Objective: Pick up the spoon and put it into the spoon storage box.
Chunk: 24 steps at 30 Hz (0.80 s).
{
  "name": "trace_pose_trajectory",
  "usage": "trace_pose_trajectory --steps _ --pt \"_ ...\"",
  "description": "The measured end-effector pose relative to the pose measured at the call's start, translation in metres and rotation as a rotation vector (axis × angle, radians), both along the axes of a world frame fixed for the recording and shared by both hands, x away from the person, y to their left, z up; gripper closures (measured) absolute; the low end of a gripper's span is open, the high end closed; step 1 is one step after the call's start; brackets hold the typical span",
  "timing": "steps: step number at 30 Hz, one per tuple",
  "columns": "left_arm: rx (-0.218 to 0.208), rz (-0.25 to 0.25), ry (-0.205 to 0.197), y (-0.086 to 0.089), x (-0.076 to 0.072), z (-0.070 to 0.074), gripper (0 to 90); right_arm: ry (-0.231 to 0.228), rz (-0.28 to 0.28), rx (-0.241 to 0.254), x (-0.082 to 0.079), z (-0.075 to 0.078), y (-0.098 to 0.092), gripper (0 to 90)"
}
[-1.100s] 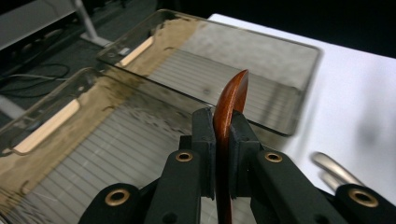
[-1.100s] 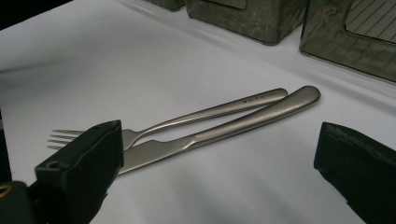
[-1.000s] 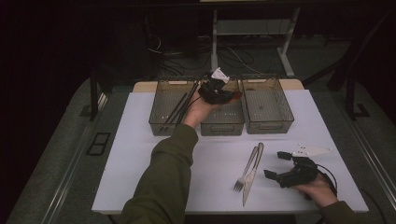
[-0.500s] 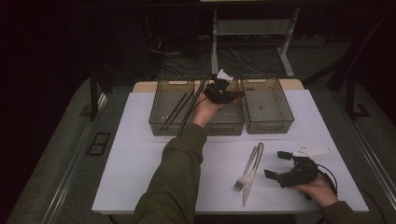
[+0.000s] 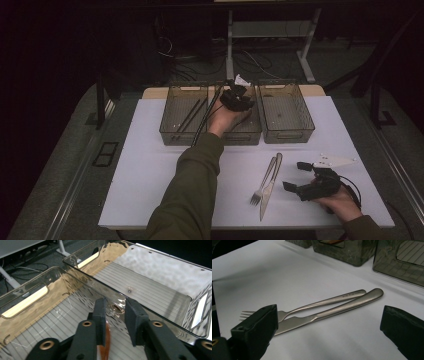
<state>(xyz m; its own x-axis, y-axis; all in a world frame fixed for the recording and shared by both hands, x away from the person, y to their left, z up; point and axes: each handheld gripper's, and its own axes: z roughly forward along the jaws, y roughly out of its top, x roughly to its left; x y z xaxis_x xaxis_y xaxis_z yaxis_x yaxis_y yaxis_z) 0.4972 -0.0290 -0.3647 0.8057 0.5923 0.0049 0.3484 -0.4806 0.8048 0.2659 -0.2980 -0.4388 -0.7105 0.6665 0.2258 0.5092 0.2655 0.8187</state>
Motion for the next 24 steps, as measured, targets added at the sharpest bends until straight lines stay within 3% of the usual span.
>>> trace_pose_trajectory --steps 4,19,24 --pt "-0.009 -0.013 -0.006 0.001 -0.004 0.005 63.0 0.002 0.002 -0.002 0.000 0.000 0.000 1.0" --pt "-0.100 -0.056 0.052 0.020 -0.031 0.019 47.7 -0.001 0.003 -0.007 0.003 -0.001 0.001 1.0" --pt "-0.078 -0.083 0.044 0.028 -0.041 0.019 43.2 0.003 0.001 -0.004 0.004 -0.001 0.000 1.0"
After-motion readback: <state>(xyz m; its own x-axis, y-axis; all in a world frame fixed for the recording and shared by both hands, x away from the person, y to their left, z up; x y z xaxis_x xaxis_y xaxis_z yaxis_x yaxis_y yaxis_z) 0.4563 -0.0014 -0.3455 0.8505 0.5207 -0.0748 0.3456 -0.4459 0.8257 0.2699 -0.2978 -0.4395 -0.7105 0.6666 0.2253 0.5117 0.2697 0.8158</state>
